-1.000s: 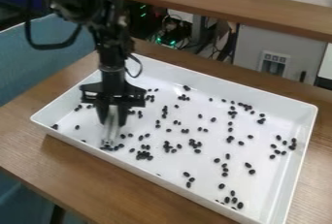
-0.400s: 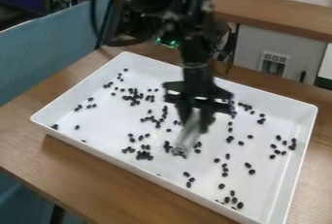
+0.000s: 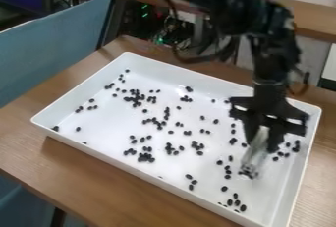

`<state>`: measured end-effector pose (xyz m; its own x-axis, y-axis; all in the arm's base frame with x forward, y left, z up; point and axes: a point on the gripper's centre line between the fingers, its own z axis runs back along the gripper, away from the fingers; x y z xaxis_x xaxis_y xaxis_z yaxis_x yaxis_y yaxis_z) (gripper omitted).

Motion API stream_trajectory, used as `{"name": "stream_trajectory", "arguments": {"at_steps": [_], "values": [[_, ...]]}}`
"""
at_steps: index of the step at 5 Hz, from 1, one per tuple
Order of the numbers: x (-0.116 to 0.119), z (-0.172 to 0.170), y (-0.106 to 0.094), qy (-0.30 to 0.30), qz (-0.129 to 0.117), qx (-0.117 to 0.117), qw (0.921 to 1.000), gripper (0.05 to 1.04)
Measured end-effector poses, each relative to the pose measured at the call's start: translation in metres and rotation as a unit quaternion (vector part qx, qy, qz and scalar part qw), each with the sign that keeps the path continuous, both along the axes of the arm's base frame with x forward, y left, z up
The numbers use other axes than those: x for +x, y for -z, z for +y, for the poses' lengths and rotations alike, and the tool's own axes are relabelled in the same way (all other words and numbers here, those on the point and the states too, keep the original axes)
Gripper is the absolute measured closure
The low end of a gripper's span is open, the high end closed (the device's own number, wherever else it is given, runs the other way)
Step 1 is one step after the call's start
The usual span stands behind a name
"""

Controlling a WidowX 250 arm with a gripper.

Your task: Sweep into pile

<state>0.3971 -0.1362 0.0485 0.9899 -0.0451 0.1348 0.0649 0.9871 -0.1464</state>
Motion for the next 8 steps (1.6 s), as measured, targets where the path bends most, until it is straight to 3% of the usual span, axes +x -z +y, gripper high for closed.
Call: {"name": "stream_trajectory", "arguments": {"at_steps": [1,2,3,4,5,6,8], "values": [[0.008,-0.014,0.012,0.004,0.017,0.022,0.9996,0.703],[0.011,-0.018,0.016,0.010,0.022,0.014,0.9996,0.703],[0.022,-0.022,0.022,0.020,0.033,-0.013,0.9992,0.703],[0.022,-0.012,0.025,0.022,0.042,0.009,0.9988,0.703],[0.017,0.015,0.030,0.009,0.049,0.042,0.9979,0.703],[0.015,0.071,0.029,-0.042,0.063,0.060,0.9953,0.703],[0.007,0.165,0.031,-0.139,0.060,0.102,0.9832,0.703]]}}
